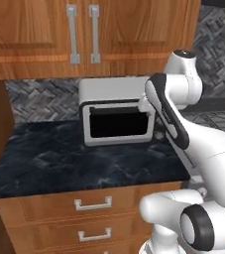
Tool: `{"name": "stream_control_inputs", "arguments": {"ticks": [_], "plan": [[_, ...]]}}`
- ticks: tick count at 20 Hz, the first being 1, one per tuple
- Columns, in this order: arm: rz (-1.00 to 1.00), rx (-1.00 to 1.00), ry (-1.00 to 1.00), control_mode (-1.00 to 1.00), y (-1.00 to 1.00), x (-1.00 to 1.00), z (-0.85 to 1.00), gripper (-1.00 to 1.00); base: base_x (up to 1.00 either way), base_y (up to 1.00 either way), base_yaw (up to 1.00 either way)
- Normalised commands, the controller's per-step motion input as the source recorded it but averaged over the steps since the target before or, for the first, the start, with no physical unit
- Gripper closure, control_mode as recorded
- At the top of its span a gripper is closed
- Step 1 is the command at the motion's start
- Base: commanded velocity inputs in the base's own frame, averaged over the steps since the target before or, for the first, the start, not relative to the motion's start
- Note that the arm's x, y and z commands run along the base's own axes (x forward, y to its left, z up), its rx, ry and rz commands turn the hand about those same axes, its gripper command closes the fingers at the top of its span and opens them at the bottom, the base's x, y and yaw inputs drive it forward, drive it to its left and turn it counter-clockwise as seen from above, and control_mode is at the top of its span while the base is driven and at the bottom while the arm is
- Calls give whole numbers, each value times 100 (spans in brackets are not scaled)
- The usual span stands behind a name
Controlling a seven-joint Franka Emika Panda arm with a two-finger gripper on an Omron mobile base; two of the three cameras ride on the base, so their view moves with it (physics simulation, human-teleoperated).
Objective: Navigate to the toaster oven.
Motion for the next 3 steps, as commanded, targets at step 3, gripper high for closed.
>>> {"name": "stream_control_inputs", "arguments": {"ticks": [3], "plan": [[0,0,0,100,0,0,0,-100,59,30,-3]]}}
